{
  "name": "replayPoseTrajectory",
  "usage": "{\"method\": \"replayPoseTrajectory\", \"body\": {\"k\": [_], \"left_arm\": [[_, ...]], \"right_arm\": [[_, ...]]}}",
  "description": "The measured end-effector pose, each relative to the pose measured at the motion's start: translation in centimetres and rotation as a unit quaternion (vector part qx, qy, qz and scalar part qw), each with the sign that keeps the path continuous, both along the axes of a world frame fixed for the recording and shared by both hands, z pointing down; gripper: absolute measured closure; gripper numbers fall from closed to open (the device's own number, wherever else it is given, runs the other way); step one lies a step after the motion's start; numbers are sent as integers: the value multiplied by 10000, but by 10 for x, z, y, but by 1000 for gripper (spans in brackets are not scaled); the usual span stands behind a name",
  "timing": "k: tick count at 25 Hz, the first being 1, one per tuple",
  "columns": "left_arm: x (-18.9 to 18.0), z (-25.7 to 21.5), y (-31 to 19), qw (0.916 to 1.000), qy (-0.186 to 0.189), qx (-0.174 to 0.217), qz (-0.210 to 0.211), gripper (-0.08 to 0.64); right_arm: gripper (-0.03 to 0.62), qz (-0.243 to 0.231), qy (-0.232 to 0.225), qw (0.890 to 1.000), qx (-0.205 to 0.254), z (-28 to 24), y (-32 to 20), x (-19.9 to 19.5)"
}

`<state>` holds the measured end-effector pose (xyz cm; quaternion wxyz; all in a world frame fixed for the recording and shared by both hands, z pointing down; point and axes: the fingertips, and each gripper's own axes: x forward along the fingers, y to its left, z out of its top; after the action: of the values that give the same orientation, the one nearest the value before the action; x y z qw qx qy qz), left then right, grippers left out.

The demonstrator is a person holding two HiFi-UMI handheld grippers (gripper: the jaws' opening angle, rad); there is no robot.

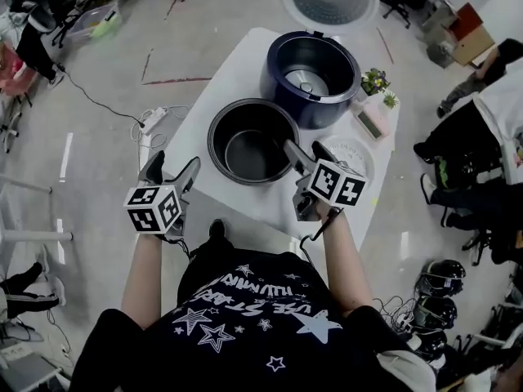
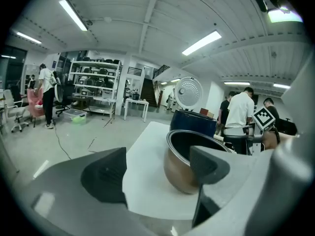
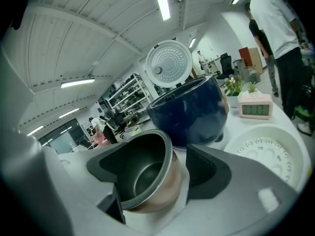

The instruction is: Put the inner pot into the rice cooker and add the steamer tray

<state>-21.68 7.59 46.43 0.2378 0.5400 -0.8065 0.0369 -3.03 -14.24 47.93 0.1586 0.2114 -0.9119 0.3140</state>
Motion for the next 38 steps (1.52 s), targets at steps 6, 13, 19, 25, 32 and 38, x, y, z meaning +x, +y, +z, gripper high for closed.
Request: {"method": "replayPoseTrajectory", "body": {"k": [6, 13, 19, 25, 32, 38], "left_arm": [[-40, 7, -31, 9981, 77, 4, 618, 164], [-59, 23, -62, 9909, 303, -62, 1310, 164], [-63, 32, -79, 9832, 469, -186, 1757, 164], [-49, 35, -96, 9727, 562, -291, 2233, 164], [-33, 35, -113, 9635, 687, -454, 2549, 209], [-16, 40, -131, 9531, 1141, -684, 2719, 216]], "right_arm": [[233, 566, 504, 9969, -196, 21, -9, -11], [311, 763, 1390, 9866, -387, 50, -9, -10], [410, 962, 1818, 9780, -357, 57, -12, -8], [500, 1153, 2146, 9695, -269, 62, -15, -8], [511, 1115, 2459, 9627, -157, 62, -13, -6], [511, 1200, 2441, 9621, -181, 60, -12, -7]]}}
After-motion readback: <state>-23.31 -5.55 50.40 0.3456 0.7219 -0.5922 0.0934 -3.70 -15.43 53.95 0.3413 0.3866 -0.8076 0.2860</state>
